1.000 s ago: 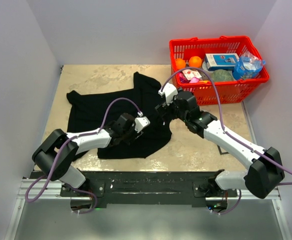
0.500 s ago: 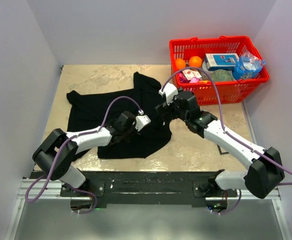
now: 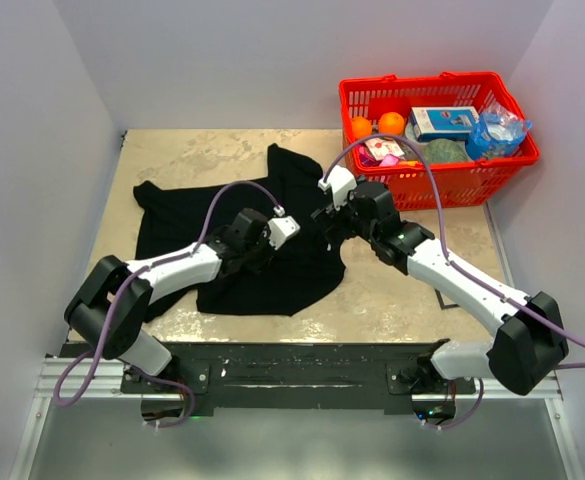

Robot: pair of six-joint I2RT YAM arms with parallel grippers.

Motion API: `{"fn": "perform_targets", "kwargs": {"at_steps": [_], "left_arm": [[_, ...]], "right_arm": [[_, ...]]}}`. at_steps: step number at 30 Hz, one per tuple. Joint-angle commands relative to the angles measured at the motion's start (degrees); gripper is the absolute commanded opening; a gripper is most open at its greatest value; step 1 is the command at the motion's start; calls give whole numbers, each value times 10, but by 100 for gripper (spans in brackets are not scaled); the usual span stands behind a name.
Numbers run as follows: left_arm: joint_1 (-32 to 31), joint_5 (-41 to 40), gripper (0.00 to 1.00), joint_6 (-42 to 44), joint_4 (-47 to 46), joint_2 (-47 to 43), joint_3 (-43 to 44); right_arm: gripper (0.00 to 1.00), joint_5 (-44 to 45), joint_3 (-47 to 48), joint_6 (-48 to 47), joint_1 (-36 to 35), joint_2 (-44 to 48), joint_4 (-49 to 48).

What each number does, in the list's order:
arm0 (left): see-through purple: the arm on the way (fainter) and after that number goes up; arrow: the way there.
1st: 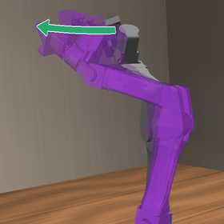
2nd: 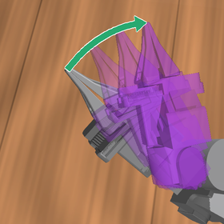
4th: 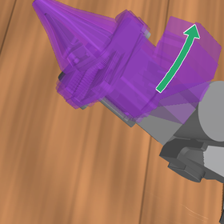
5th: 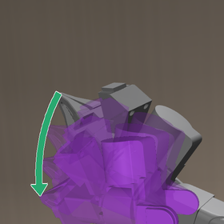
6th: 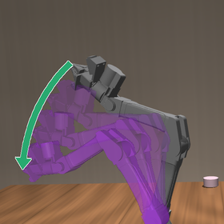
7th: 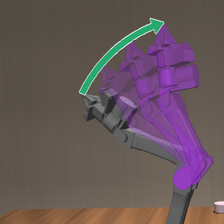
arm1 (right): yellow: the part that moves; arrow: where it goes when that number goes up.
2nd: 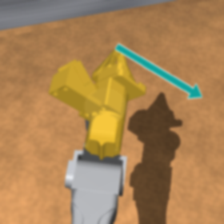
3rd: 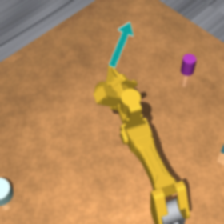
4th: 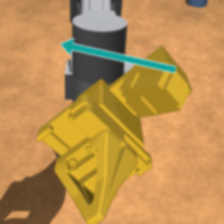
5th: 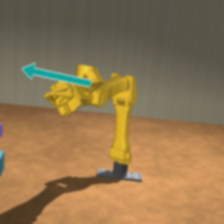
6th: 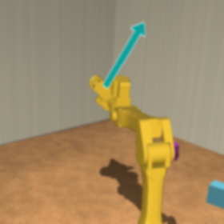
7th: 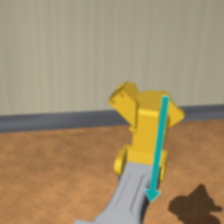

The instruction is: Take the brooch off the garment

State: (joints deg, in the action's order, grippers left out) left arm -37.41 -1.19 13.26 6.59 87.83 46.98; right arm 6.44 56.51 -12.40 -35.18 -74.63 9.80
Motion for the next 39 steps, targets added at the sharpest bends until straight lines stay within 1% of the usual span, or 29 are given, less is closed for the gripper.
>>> {"fn": "perform_targets", "kwargs": {"at_steps": [1,2,3,4,5,6,7,9,10,11,12,15,19,20,21,23,24,25,27,30,35,36,38,39], "left_arm": [[16,91,0,8,64,-21,67],[18,101,0,13,77,-30,80],[20,145,0,19,95,-34,93],[25,165,0,25,129,-36,115],[27,177,0,31,144,-41,125],[27,218,0,35,159,-41,134],[29,242,0,42,192,-40,151],[30,296,0,57,222,-28,165],[30,315,0,63,253,-14,176],[33,339,0,79,264,-7,179],[41,381,0,83,274,2,180],[64,462,0,88,298,42,174],[80,532,0,99,306,108,172],[83,542,0,99,308,122,174],[89,561,0,95,310,137,180],[96,579,0,91,319,181,190],[103,591,0,89,321,195,198],[106,596,0,90,323,219,203],[116,599,0,89,324,241,211],[127,586,0,85,317,276,216],[147,581,0,56,295,328,220],[152,578,0,53,288,334,222],[154,576,0,40,277,341,222],[156,570,0,37,269,342,221]], "right_arm": [[98,-2,12,6,2,-5,-13],[98,-2,13,6,3,-6,-14],[98,-2,13,6,3,-9,-15],[98,-5,13,6,3,-9,-15],[98,-6,11,6,3,-9,-15],[98,-7,11,6,2,-10,-12],[98,-12,11,7,3,-10,-11],[98,-18,10,9,2,-11,-3],[98,-27,9,12,3,-11,0],[98,-34,8,13,2,-10,5],[98,-39,7,13,4,-11,14],[98,-63,2,11,5,-8,38],[99,-173,-8,-4,7,-11,79],[99,-222,-12,-6,6,-15,85],[99,-244,-18,-5,7,-18,88],[99,-283,-31,-5,6,-33,89],[99,-331,-36,-1,6,-40,81],[99,-348,-47,6,7,-48,73],[97,-374,-52,25,5,-78,51],[96,-382,-54,45,-9,-116,21],[96,-378,-24,72,-47,-188,6],[96,-375,-24,98,-50,-196,-20],[96,-365,-11,120,-52,-226,-33],[96,-368,-5,154,-53,-234,-40]]}}
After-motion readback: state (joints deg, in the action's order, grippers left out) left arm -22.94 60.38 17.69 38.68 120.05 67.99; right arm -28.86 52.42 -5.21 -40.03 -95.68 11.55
